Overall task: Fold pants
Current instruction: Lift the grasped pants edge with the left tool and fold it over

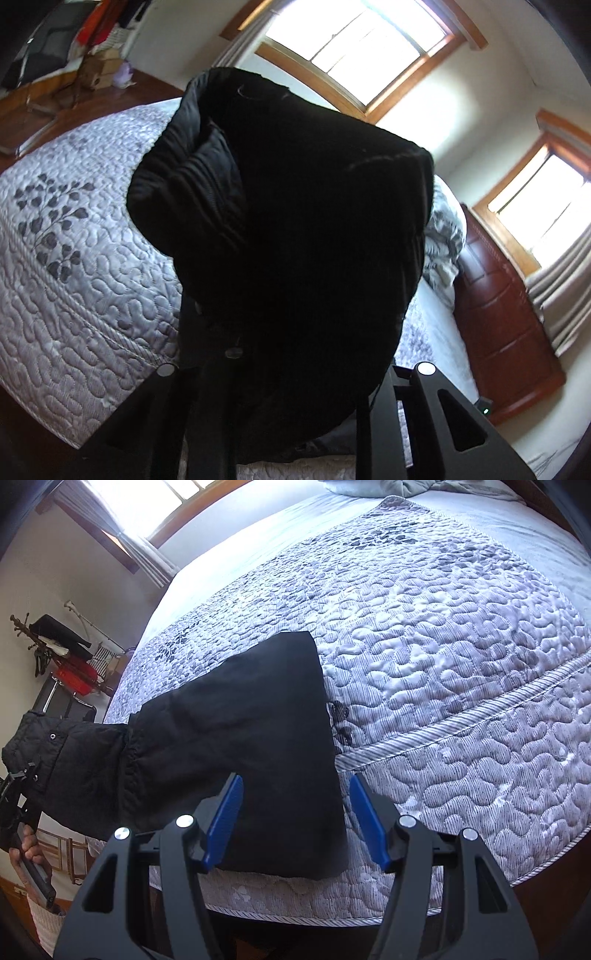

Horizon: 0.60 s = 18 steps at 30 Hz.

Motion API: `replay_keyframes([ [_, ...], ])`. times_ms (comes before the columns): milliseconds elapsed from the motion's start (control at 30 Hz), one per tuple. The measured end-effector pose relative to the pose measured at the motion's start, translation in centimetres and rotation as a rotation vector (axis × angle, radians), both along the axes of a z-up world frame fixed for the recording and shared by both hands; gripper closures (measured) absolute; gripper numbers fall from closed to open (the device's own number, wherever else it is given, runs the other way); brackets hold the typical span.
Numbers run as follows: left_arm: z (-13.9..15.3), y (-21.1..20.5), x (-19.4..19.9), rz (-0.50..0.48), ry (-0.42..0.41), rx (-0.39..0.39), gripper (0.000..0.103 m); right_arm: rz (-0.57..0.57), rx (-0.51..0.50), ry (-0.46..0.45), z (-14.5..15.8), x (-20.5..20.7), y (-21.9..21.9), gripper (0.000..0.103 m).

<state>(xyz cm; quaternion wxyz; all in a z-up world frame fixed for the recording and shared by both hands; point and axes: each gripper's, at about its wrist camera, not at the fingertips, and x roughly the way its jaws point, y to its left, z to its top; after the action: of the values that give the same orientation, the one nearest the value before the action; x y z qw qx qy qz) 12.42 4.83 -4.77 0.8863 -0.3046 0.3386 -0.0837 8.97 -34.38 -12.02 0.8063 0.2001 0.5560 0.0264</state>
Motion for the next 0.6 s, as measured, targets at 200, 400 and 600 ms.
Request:
replay_keyframes([
  [200,-1.2,-4.4,-1.2,-0.085,0.023,0.095,0.079,-0.021,0.011,0.005,-0.4,-0.5,-0.8,0.042],
  [400,-2.0,-8.3,-2.5,-0.135,0.039,0.164,0.078,-0.036,0.014,0.002,-0.4,-0.8,-1.6,0.042],
  [600,-2.8,-11.7,-3.1,-0.195,0.059,0.257,0.076,-0.043,0.019,-0.004,-0.3,-1.0,-1.9,0.042],
])
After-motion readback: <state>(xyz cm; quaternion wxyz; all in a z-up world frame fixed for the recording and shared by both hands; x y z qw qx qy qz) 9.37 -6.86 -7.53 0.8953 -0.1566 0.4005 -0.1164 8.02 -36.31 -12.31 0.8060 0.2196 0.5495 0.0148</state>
